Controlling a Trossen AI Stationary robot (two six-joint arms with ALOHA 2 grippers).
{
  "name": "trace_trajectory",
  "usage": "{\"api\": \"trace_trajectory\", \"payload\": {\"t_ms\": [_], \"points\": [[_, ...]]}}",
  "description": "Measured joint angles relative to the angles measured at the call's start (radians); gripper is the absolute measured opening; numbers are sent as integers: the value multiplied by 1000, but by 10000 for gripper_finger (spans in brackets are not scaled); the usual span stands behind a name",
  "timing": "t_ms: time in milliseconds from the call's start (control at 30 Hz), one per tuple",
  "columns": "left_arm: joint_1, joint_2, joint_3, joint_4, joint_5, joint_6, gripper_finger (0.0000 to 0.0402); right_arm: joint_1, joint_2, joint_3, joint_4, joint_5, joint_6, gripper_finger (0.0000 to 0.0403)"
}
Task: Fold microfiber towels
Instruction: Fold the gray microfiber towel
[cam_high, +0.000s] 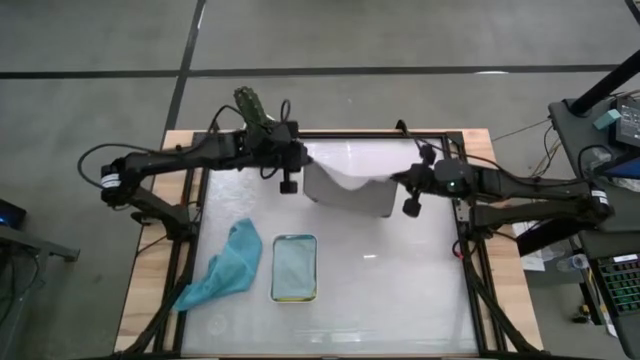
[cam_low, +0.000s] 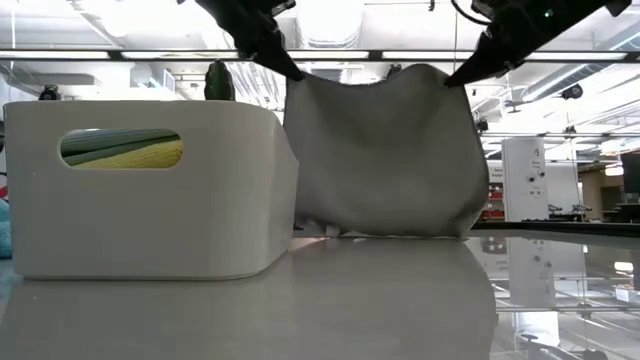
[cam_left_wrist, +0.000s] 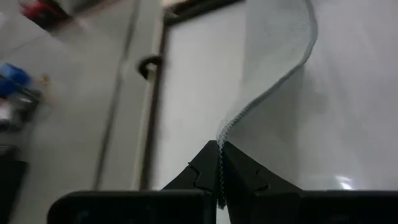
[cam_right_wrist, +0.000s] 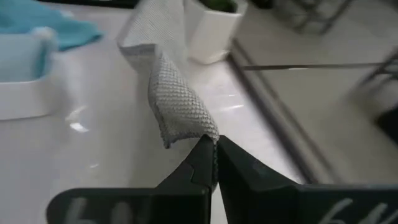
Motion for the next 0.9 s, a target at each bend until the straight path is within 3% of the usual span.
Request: {"api": "trace_trajectory", "payload": {"t_ms": [167,333,600,800,900], "points": [[74,10,26,49,-3,87,0,-62,-34,0,35,87,-64,8],[110,1,35,99,-5,226,0,-108,-73,5,59,83,-99,8],[76,-1,-35,-58,196,232,0,-106,-101,-8,-86,-152,118,8],[16,-1,-152,-68,206,209,0,-45,-61,-119,-83,-424,275,8],[-15,0,-199,-71,219,206,0,10,-44,-177,-30,-497,362,8]]}}
